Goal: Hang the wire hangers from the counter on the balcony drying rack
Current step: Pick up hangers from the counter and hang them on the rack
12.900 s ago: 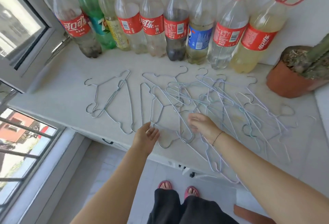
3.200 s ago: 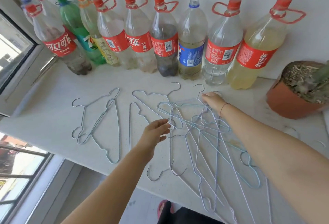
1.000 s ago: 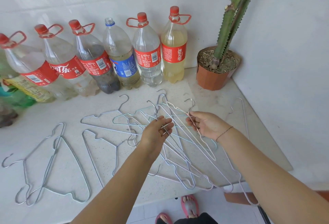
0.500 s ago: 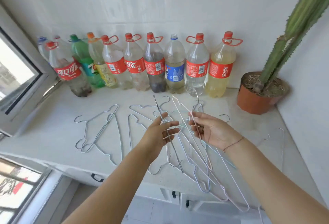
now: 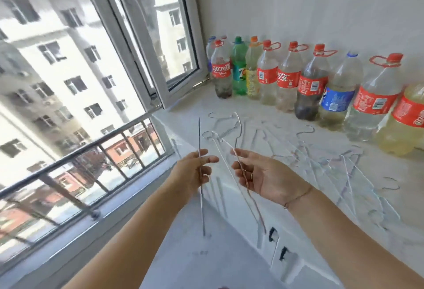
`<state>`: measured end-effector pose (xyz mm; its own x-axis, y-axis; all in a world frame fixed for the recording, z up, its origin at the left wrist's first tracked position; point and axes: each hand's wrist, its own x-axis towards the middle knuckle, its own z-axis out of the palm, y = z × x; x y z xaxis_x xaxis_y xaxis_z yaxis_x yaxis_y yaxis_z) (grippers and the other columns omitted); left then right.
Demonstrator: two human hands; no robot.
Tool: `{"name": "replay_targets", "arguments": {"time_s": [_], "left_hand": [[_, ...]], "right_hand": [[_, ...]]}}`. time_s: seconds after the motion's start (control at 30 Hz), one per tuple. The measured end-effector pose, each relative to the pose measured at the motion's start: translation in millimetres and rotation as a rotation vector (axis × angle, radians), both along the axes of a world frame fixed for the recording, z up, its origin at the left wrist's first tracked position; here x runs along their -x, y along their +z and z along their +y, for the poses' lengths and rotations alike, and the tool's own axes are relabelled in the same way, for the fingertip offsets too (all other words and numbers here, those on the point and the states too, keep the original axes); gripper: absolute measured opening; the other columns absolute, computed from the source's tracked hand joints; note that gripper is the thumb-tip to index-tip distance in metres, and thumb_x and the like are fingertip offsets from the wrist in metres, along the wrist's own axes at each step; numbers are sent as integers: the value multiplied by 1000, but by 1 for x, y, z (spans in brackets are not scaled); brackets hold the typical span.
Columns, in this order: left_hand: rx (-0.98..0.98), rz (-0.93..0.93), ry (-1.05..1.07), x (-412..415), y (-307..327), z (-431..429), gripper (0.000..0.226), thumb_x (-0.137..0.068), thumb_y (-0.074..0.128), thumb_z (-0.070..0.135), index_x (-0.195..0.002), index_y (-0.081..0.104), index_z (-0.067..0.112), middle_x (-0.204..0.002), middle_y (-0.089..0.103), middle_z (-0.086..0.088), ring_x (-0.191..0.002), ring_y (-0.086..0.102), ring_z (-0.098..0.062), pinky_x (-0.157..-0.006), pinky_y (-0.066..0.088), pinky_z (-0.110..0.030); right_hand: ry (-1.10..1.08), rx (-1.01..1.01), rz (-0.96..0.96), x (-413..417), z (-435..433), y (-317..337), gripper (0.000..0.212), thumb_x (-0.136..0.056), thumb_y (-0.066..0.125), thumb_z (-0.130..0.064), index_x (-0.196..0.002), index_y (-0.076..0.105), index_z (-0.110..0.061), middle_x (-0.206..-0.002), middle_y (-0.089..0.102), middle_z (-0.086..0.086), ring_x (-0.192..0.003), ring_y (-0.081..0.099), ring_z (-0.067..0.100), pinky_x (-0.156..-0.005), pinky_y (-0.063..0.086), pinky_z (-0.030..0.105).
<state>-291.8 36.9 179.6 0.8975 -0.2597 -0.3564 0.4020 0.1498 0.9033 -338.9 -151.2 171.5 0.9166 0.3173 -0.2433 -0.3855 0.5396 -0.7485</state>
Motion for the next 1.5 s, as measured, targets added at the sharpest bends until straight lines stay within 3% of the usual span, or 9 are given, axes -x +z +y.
{"name": "replay_targets", "arguments": {"time_s": [0.37,0.53,0.63,0.8,0.87,0.97,1.03,1.2,1.5], "left_hand": [[0,-120,495,122,70,189,28,-89,47,-2,-114,51,11,-77,63,-2,-47,45,-7,-41,30,-17],[-38,-222,608,196,102,275,29,-86,52,0,-113,54,9,-79,62,-3,-51,45,-7,-41,33,-16],[-28,-265,680,239,116,327,23,-86,53,1,-106,55,12,-79,63,-3,-50,46,-6,-41,32,-16],[-22,-292,761,307,140,414,23,-87,53,3,-109,57,9,-79,62,-2,-50,48,-6,-40,37,-16],[-3,-300,796,332,152,446,19,-89,50,3,-104,59,10,-76,65,-3,-50,50,-7,-39,38,-18],[-30,-331,842,366,174,491,23,-93,43,4,-110,58,7,-76,69,-5,-55,52,-11,-45,40,-21],[-81,-355,860,384,190,518,28,-94,40,3,-117,55,2,-79,70,-6,-57,53,-13,-49,39,-23],[-199,-401,865,407,225,569,28,-95,39,1,-118,54,0,-86,73,-8,-62,56,-14,-56,38,-26],[-201,-479,930,381,269,653,29,-95,39,-2,-118,56,-1,-86,75,-6,-60,50,-13,-50,36,-21]], "right_hand": [[517,-58,-94,32,194,63,43,-87,49,-10,-129,50,-4,-83,62,8,-65,60,14,-59,51,22],[741,-138,-134,62,285,90,53,-74,65,-13,-125,52,-8,-87,66,8,-67,63,14,-63,54,24],[824,-141,-187,89,338,109,45,-77,60,-11,-121,53,-7,-87,65,8,-67,62,14,-63,53,23],[929,-155,-249,136,427,137,57,-59,80,-15,-112,60,-9,-89,66,9,-68,65,15,-63,55,25],[939,-154,-267,157,463,150,61,-57,83,-17,-113,60,-8,-86,65,9,-67,64,16,-62,55,24],[899,-152,-273,186,515,170,40,-81,59,-15,-121,55,-8,-84,63,8,-65,61,15,-58,54,23],[872,-165,-283,201,547,182,34,-87,50,-13,-120,56,-8,-82,64,8,-63,61,15,-56,53,23],[830,-170,-378,227,612,210,36,-76,57,-9,-112,60,-10,-77,64,8,-60,62,14,-51,51,21],[690,-89,-485,206,705,255,31,-87,50,2,-114,61,-11,-68,64,6,-52,57,10,-47,44,18]]}}
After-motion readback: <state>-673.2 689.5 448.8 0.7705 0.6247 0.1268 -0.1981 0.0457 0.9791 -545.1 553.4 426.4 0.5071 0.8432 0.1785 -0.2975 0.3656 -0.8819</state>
